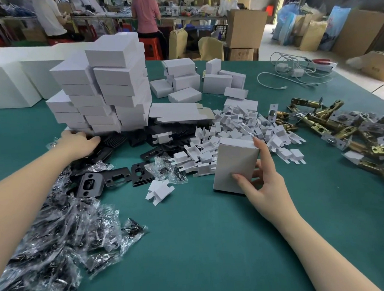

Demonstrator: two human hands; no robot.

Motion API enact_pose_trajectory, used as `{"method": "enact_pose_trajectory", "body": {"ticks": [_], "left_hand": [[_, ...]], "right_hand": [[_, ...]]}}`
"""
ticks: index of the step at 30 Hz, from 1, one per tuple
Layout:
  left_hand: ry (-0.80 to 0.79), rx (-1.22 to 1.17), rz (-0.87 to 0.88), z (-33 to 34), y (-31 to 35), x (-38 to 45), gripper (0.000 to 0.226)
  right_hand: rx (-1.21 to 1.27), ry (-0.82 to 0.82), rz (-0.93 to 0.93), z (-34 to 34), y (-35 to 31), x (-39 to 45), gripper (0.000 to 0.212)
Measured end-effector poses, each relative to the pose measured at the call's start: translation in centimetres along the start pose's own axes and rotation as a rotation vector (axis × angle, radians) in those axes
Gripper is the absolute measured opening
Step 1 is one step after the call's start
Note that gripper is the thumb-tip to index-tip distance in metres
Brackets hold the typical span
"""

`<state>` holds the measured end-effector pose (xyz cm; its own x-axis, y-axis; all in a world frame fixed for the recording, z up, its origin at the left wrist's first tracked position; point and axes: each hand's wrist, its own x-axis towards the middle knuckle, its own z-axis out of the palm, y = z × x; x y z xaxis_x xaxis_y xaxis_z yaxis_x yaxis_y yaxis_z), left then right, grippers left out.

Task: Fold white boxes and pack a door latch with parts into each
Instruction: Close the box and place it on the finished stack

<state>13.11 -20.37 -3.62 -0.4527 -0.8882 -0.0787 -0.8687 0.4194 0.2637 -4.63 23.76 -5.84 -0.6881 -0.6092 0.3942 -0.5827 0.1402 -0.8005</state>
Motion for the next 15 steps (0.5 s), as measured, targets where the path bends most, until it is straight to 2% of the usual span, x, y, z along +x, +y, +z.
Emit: {"method": "enact_pose_trajectory", "body": {"ticks": [8,15], "left_hand": [[0.031,0.268,0.106,-0.8,1.1,-0.2,0.048],[0.059,0.371,0.155,-1.3,1.0,-1.2,0.044]], "right_hand": [[0.008,-0.001,-0.002,0.0,0.1,0.1,0.085],[0.006,-0.002,-0.001,0.1,0.3,0.2,0.084]]}}
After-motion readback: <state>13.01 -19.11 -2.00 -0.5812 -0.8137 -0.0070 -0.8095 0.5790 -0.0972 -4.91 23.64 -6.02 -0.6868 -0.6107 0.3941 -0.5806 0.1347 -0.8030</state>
